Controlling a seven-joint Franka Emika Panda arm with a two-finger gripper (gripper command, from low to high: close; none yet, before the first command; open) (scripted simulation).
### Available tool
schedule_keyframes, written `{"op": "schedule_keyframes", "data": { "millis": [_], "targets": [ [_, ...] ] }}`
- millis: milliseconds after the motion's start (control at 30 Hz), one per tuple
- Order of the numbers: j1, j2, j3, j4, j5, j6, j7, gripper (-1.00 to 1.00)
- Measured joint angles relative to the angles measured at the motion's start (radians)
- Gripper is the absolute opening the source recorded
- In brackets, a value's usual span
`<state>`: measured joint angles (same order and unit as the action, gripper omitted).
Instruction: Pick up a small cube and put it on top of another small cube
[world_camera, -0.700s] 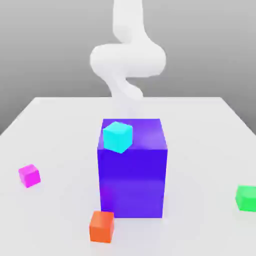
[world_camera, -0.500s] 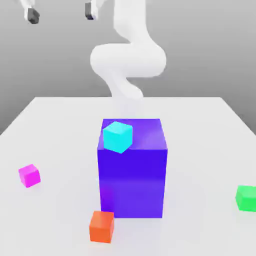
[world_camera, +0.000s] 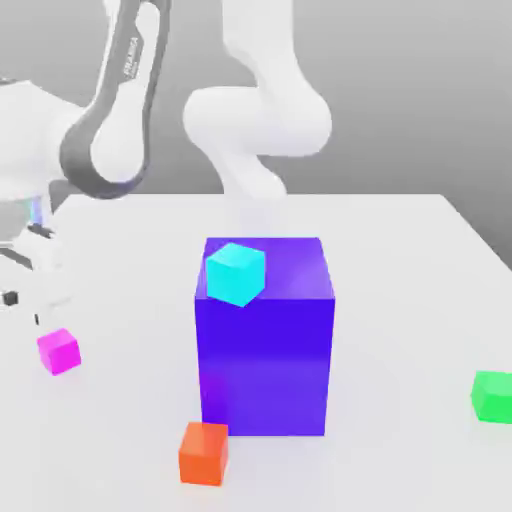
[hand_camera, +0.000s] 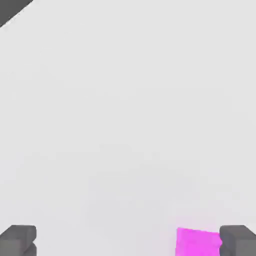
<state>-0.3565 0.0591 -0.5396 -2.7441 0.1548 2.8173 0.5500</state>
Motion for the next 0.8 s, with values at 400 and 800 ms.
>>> {"op": "schedule_keyframes", "data": {
  "millis": [400,800],
  "targets": [
    [-0.263,0.281,0.328,0.053,0.376,0.189,-0.29,-1.0],
    [-0.123,0.14,0.139,0.012,0.156,0.093,-0.123,-1.0]
  ]
}}
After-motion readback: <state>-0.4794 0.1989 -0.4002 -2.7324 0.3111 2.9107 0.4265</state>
